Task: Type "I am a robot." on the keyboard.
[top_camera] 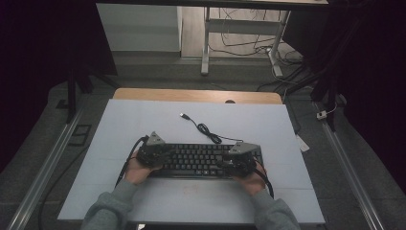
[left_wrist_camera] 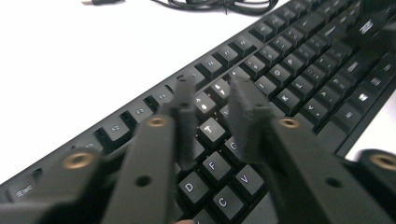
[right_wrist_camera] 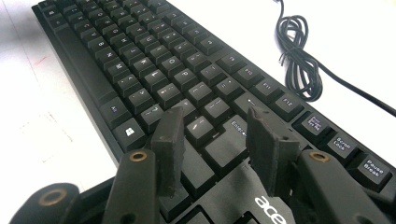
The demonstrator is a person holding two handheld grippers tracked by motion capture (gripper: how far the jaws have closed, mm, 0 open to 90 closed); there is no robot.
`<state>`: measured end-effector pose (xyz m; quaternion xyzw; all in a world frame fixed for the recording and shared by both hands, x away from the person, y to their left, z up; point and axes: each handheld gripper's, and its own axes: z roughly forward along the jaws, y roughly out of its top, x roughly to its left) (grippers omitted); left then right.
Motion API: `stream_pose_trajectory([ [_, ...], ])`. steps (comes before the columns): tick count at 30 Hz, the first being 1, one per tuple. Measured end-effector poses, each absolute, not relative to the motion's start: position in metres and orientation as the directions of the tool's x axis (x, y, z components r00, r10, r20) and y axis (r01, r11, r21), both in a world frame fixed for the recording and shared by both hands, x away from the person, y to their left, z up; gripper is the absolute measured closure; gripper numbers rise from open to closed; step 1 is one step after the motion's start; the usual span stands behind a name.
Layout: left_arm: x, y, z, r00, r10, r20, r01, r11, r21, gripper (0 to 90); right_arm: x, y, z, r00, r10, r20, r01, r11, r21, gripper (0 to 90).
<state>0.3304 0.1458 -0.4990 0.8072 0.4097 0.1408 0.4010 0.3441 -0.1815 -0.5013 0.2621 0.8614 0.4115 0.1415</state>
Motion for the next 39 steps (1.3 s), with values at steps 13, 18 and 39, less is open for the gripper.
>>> stream_pose_trajectory([
  [13, 0.321, 0.164, -0.492, 0.614, 0.778, -0.137, 0.586, -0.333, 0.739, 33.9, 0.346, -0.183, -0.502, -0.820, 0.571, -0.029, 0.337, 0.524, 0.783, 56.9],
  [18, 0.321, 0.169, -0.492, 0.599, 0.787, -0.145, 0.595, -0.317, 0.738, 31.0, 0.346, -0.182, -0.502, -0.820, 0.571, -0.030, 0.336, 0.525, 0.782, 56.8],
  [39, 0.322, 0.167, -0.493, 0.604, 0.781, -0.157, 0.601, -0.318, 0.733, 27.3, 0.342, -0.168, -0.499, -0.846, 0.532, -0.014, 0.317, 0.525, 0.789, 57.3],
])
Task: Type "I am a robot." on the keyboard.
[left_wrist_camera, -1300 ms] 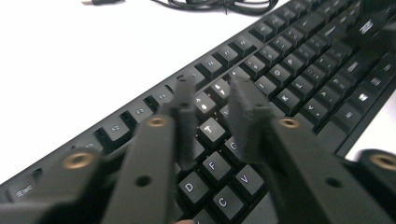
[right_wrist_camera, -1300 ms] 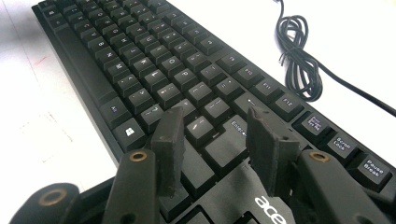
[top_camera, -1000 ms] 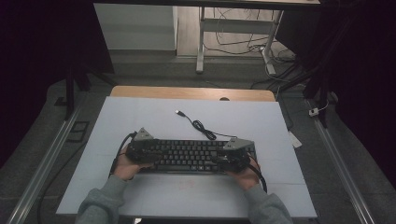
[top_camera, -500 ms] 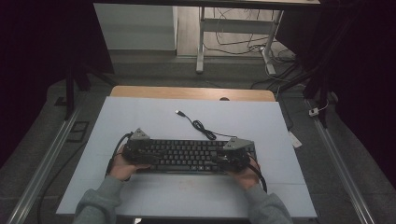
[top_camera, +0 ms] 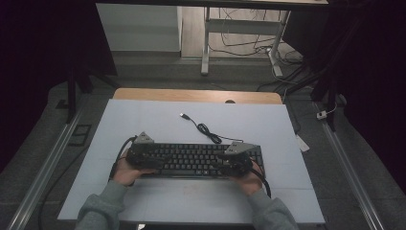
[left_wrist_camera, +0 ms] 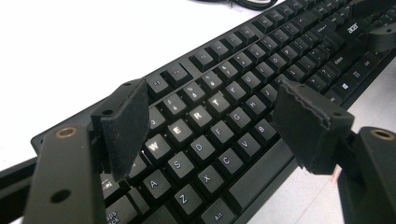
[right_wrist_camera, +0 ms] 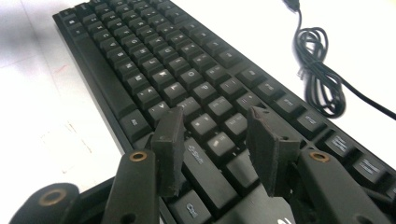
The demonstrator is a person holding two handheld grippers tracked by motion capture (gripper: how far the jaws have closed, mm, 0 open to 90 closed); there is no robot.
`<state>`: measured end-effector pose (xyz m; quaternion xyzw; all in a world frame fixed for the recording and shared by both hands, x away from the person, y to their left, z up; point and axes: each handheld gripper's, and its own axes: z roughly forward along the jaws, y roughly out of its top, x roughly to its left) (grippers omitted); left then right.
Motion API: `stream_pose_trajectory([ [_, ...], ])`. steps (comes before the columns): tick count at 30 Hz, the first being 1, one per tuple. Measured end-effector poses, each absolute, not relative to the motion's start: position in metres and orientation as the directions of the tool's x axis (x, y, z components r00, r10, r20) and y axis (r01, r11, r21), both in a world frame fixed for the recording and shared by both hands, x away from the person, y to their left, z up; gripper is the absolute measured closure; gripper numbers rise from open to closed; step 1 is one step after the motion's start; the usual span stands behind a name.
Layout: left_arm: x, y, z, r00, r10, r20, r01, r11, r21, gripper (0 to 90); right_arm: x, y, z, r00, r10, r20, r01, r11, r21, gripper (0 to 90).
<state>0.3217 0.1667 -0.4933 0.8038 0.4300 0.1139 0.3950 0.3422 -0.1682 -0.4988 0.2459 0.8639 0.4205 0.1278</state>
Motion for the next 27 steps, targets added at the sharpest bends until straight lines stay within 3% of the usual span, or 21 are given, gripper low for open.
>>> stream_pose_trajectory([
  [6, 0.321, 0.164, -0.494, 0.614, 0.775, -0.146, 0.595, -0.334, 0.731, 27.2, 0.342, -0.158, -0.498, -0.865, 0.502, 0.002, 0.310, 0.531, 0.789, 63.1],
  [15, 0.321, 0.163, -0.495, 0.619, 0.774, -0.133, 0.592, -0.350, 0.726, 27.2, 0.342, -0.140, -0.499, -0.896, 0.441, 0.051, 0.314, 0.549, 0.774, 89.4],
  [27, 0.321, 0.162, -0.496, 0.624, 0.771, -0.127, 0.591, -0.359, 0.722, 27.1, 0.345, -0.125, -0.509, -0.894, 0.445, 0.044, 0.325, 0.579, 0.748, 89.5],
])
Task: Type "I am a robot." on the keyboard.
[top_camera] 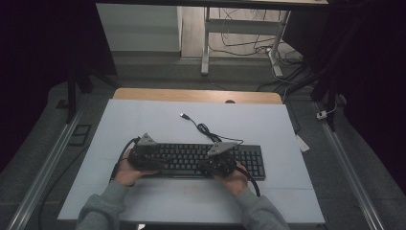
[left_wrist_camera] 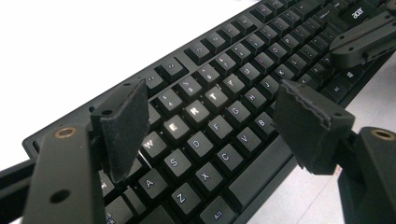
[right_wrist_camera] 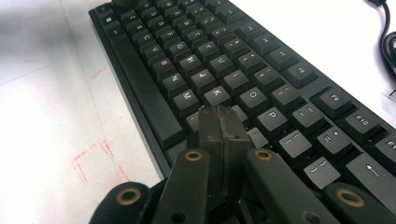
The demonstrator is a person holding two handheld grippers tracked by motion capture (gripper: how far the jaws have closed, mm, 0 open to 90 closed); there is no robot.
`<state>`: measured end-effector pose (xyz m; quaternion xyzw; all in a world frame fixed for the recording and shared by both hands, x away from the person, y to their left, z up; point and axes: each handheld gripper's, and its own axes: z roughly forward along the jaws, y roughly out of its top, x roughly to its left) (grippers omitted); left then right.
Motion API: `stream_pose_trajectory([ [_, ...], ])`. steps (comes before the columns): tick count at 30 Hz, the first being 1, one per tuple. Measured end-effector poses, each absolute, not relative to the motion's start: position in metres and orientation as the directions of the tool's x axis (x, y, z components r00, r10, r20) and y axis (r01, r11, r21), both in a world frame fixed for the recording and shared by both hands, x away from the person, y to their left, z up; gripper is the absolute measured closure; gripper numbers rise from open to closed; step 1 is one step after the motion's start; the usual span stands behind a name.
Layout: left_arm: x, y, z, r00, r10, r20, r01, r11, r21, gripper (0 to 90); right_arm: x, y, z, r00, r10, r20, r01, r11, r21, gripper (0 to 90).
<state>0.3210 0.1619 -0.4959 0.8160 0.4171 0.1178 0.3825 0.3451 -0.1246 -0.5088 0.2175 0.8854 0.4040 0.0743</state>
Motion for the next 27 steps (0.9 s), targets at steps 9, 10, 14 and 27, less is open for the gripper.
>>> stream_pose_trajectory([
  [9, 0.321, 0.162, -0.496, 0.627, 0.769, -0.125, 0.590, -0.364, 0.721, 27.1, 0.346, -0.121, -0.513, -0.890, 0.454, 0.036, 0.331, 0.590, 0.736, 89.5],
  [10, 0.321, 0.162, -0.496, 0.627, 0.769, -0.125, 0.590, -0.364, 0.721, 27.1, 0.347, -0.120, -0.514, -0.891, 0.454, 0.034, 0.330, 0.594, 0.734, 89.5],
  [14, 0.321, 0.162, -0.496, 0.627, 0.769, -0.125, 0.590, -0.364, 0.721, 27.1, 0.347, -0.120, -0.515, -0.889, 0.456, 0.037, 0.335, 0.593, 0.732, 89.5],
  [27, 0.321, 0.162, -0.496, 0.626, 0.770, -0.123, 0.590, -0.364, 0.721, 26.9, 0.346, -0.132, -0.506, -0.881, 0.473, 0.027, 0.322, 0.556, 0.767, 89.5],
])
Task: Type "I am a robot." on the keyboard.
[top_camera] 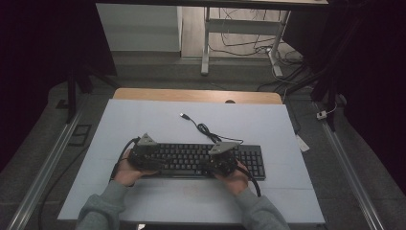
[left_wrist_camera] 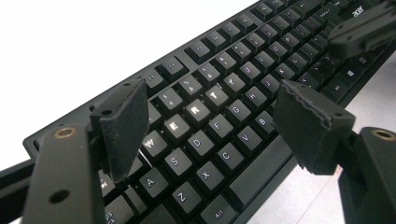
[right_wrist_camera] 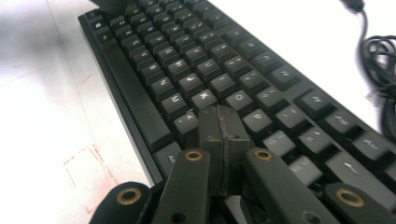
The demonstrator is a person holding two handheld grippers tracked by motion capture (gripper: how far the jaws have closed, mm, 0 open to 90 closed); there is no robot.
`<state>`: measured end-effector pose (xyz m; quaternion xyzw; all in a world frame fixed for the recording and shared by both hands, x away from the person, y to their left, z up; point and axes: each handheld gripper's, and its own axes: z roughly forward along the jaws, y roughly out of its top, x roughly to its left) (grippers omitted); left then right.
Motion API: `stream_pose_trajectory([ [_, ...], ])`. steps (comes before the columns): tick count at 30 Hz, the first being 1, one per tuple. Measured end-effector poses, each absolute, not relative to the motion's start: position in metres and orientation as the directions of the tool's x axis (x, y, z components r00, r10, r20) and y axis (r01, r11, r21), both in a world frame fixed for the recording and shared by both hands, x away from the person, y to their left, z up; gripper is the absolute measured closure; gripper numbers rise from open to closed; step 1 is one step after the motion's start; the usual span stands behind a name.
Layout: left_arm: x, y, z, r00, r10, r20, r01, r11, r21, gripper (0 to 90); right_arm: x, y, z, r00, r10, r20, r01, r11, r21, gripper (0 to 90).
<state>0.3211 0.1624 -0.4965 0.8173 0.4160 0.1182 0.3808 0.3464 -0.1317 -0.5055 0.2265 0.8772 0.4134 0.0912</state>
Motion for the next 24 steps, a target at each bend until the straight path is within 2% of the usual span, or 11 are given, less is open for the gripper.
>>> stream_pose_trajectory([
  [7, 0.320, 0.162, -0.496, 0.627, 0.770, -0.121, 0.587, -0.365, 0.722, 26.8, 0.345, -0.155, -0.501, -0.852, 0.524, 0.008, 0.329, 0.522, 0.787, 70.7],
  [12, 0.321, 0.161, -0.497, 0.627, 0.770, -0.120, 0.590, -0.369, 0.718, 26.7, 0.343, -0.179, -0.499, -0.823, 0.568, -0.012, 0.336, 0.504, 0.796, 62.4],
  [18, 0.321, 0.161, -0.497, 0.626, 0.771, -0.118, 0.590, -0.369, 0.718, 26.6, 0.346, -0.204, -0.498, -0.797, 0.604, -0.005, 0.354, 0.474, 0.806, 57.6],
  [24, 0.320, 0.160, -0.497, 0.626, 0.772, -0.113, 0.587, -0.371, 0.719, 26.5, 0.346, -0.203, -0.499, -0.799, 0.601, -0.015, 0.352, 0.488, 0.799, 56.1],
])
